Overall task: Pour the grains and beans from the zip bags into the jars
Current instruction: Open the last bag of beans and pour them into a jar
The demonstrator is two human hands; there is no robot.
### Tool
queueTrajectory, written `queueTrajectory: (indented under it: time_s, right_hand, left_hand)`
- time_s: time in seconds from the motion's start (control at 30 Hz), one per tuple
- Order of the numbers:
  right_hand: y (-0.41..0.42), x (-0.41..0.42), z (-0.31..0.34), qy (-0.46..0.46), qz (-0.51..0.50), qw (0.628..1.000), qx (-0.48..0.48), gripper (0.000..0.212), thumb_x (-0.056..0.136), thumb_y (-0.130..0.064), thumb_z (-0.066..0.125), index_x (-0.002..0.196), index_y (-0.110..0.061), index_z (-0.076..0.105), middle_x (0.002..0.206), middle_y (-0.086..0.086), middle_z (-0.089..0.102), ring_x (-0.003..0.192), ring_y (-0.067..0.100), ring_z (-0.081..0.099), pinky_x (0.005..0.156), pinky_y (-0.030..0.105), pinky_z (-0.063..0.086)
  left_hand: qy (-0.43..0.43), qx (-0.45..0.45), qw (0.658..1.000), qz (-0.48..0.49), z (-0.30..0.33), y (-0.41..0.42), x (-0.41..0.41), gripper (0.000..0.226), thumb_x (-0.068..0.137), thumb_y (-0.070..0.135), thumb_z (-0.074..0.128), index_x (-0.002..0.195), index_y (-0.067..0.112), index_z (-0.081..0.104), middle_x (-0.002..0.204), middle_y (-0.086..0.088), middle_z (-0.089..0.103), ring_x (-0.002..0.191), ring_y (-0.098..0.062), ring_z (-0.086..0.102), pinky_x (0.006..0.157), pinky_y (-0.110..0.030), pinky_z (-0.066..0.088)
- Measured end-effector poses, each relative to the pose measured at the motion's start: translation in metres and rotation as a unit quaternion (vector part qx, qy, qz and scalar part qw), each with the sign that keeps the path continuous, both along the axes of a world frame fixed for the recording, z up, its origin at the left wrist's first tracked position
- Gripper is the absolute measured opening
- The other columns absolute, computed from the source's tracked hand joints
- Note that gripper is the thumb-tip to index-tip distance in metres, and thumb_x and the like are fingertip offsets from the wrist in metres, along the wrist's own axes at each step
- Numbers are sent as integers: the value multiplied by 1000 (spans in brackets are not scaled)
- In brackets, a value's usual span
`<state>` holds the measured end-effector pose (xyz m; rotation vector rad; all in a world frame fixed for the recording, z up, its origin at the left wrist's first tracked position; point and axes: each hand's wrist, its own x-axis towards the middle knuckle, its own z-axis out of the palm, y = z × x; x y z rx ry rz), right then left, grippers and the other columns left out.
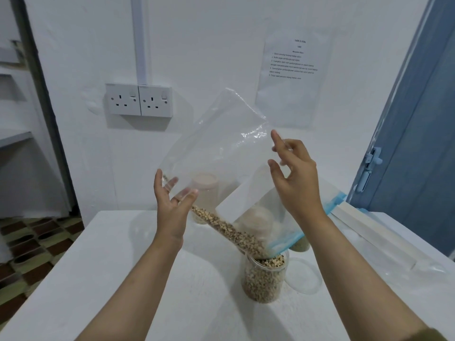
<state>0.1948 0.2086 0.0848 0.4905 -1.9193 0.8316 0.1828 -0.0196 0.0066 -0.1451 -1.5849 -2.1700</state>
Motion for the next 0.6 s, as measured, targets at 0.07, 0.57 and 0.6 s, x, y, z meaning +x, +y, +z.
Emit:
queueTrajectory:
  time_s: [0.07, 0.57, 0.6]
  right_hand:
    - [0, 0, 1, -1, 2, 1000, -3, 63, 93, -10, 59, 144, -38, 38, 112, -8, 51, 94, -9, 51, 89, 61, 48]
    - [-1, 2, -1, 2, 23, 999, -26, 58, 93, -8, 59, 145, -31, 47, 111, -7, 52, 90, -6, 56, 91, 60, 47]
    - [-1, 3, 0, 2, 24, 999, -28, 59, 93, -6, 59, 144, -32, 47, 110, -7, 52, 88, -7, 56, 91, 61, 47]
  left_hand:
    - [1, 0, 1000, 3, 0, 0, 0, 85, 91, 9, 67, 151, 43, 17, 143, 3, 42, 120, -16, 56, 108, -49, 44]
    - [16, -14, 1000, 3, -1, 0, 1, 85, 92, 8, 66, 149, 46, 15, 149, 3, 37, 122, -17, 57, 109, -50, 43]
    - [17, -15, 1000, 4, -1, -1, 1, 85, 92, 8, 66, 149, 46, 15, 149, 3, 37, 122, -17, 57, 109, -50, 43]
